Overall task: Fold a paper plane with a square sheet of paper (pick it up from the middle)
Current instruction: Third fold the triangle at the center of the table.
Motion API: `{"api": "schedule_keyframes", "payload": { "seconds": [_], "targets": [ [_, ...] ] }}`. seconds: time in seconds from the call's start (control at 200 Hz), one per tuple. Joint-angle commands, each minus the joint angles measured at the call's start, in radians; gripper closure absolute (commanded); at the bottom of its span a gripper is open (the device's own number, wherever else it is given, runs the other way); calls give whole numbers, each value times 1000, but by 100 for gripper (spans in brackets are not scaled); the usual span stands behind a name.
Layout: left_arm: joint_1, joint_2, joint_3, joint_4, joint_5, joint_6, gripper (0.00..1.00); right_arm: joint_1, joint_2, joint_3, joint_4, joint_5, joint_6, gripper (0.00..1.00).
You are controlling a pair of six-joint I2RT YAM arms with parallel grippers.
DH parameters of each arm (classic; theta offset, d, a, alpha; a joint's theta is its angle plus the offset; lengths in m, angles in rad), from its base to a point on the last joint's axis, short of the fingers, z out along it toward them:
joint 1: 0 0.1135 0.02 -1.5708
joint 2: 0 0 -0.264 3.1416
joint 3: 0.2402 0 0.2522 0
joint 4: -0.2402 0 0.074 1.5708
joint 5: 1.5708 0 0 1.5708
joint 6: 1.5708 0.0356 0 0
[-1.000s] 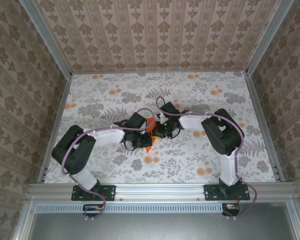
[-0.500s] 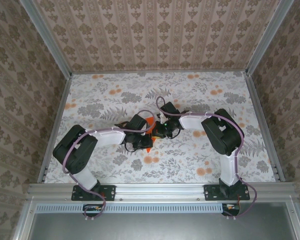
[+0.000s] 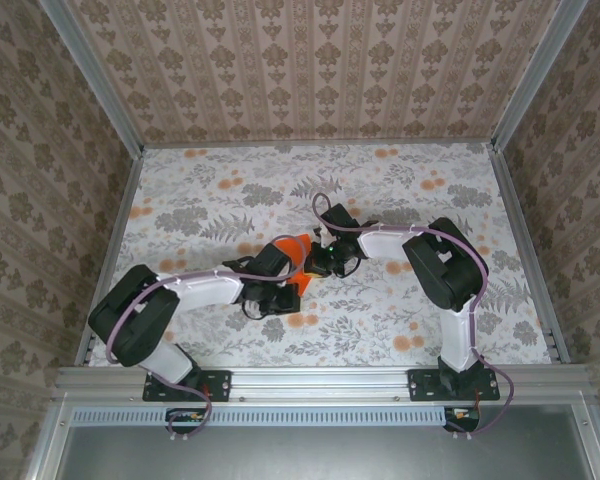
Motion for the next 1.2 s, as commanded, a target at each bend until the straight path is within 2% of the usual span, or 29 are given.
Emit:
{"api": "schedule_keyframes", "payload": {
  "seconds": [0.0, 0.195, 0.49, 0.93, 1.195],
  "targets": [
    [20, -70, 15, -41, 2, -14, 100, -7, 51, -38, -105, 130, 24, 98],
    [68, -112, 59, -14, -41, -23, 100, -8, 14, -48, -86, 124, 44, 98],
    [101, 28, 129, 12, -45, -36, 100, -9, -51, -39, 8, 56, 76, 95],
    [108, 153, 182, 12, -30, -9, 100, -17, -71, -76, -94, 152, 89, 95],
    [106, 169, 222, -14, -55, 7, 100, -14, -135, -137, -51, 142, 133, 92]
  ]
}}
